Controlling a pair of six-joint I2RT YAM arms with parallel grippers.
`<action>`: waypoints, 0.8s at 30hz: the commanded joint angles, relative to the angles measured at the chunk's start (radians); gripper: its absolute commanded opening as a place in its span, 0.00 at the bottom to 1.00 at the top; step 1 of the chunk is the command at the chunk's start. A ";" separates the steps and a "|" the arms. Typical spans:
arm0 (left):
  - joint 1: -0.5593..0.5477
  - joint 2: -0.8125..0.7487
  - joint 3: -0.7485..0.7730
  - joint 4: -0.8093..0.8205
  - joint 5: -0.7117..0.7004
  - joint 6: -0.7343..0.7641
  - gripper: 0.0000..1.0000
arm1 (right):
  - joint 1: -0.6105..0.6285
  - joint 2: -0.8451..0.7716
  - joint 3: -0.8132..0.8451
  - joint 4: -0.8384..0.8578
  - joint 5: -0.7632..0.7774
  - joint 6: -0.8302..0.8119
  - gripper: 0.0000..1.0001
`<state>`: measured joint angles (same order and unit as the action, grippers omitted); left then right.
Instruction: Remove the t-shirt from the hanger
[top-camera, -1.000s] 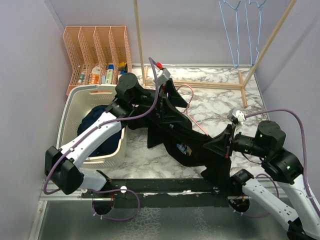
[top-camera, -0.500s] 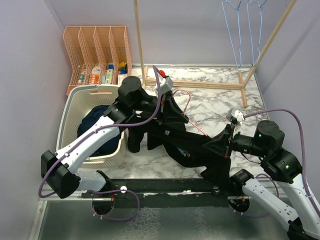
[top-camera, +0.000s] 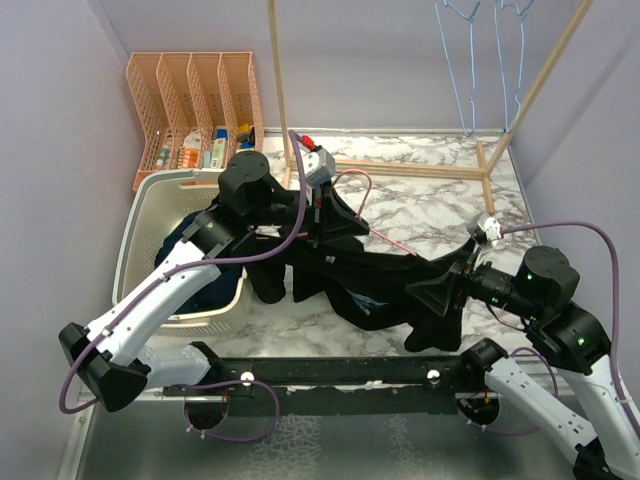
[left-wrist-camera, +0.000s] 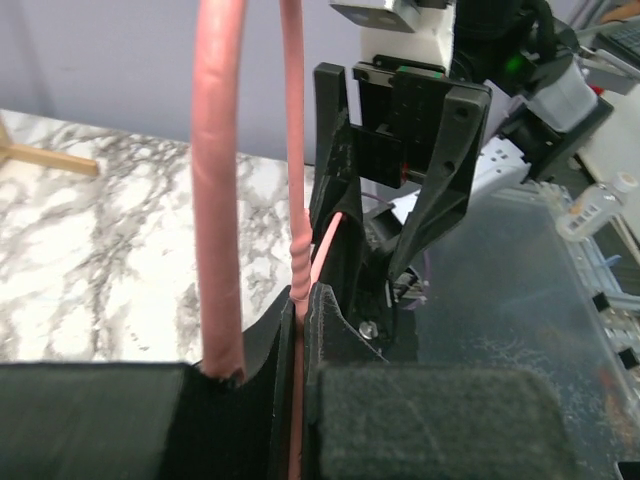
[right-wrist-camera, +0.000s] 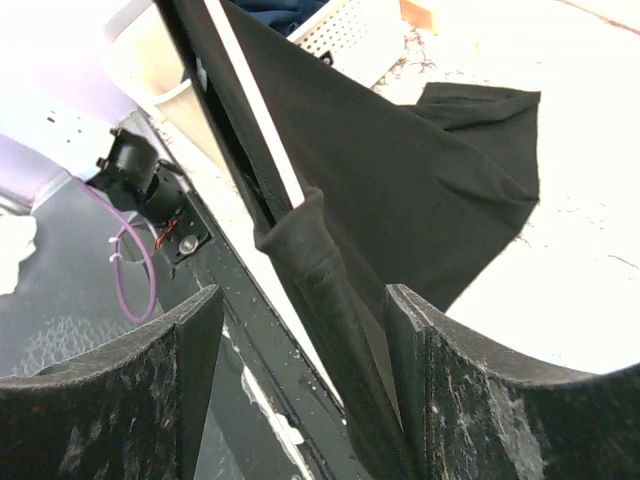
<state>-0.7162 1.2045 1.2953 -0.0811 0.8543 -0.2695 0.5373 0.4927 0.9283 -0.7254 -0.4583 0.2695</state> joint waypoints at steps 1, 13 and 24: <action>0.016 -0.059 0.134 -0.081 -0.243 0.106 0.00 | 0.004 -0.036 0.046 -0.081 0.095 0.024 0.68; 0.016 -0.122 0.200 -0.149 -0.345 0.129 0.00 | 0.004 -0.040 0.115 -0.178 0.401 0.083 0.02; 0.015 -0.218 0.192 -0.092 -0.394 0.102 0.00 | 0.004 0.026 0.140 -0.349 0.773 0.254 0.01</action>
<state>-0.7139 1.0504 1.4631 -0.2707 0.5674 -0.1814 0.5415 0.4774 1.0565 -0.9249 0.1234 0.4404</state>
